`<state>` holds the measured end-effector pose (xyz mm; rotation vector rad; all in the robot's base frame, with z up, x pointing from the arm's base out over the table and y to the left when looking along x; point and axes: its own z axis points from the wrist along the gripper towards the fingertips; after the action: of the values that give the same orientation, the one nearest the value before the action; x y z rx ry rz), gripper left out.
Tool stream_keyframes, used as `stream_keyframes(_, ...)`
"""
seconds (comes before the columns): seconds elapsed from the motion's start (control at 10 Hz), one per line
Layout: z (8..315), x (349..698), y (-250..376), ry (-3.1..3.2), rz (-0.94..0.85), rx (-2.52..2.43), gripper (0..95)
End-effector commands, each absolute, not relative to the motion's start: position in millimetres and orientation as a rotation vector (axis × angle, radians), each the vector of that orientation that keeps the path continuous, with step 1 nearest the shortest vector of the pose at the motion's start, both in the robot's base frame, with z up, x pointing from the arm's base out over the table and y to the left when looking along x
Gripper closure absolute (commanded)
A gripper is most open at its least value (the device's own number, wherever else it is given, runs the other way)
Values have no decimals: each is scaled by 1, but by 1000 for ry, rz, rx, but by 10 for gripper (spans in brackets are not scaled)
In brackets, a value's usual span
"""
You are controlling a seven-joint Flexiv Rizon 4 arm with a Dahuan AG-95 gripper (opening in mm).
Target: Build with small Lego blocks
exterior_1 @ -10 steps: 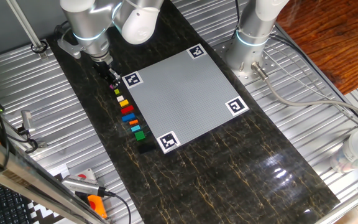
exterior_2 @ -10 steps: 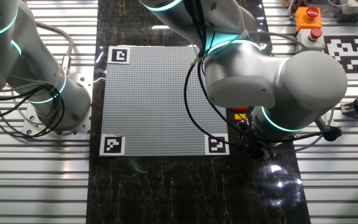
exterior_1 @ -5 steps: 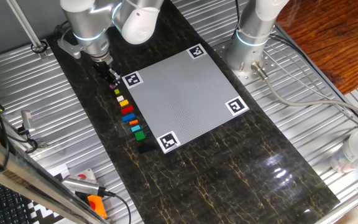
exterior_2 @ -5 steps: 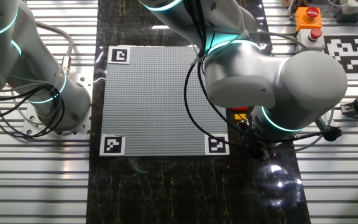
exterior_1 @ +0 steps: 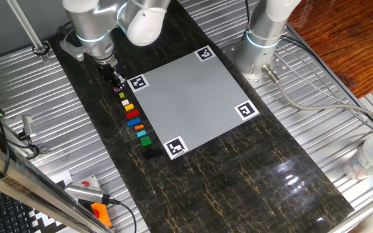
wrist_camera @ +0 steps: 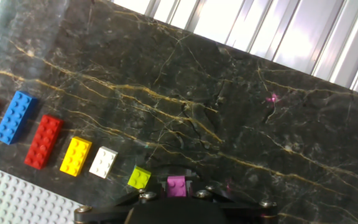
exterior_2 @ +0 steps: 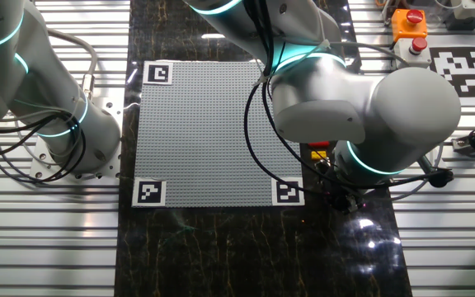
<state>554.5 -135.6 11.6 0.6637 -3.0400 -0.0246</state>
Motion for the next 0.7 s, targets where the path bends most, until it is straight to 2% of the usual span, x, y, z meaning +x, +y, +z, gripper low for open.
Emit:
stream_keyframes(0.1, 17, 553, -135, -3045, -27, 640, 950)
stream_keyframes(0.7, 59, 540, -119, -3062, -92, 395, 950)
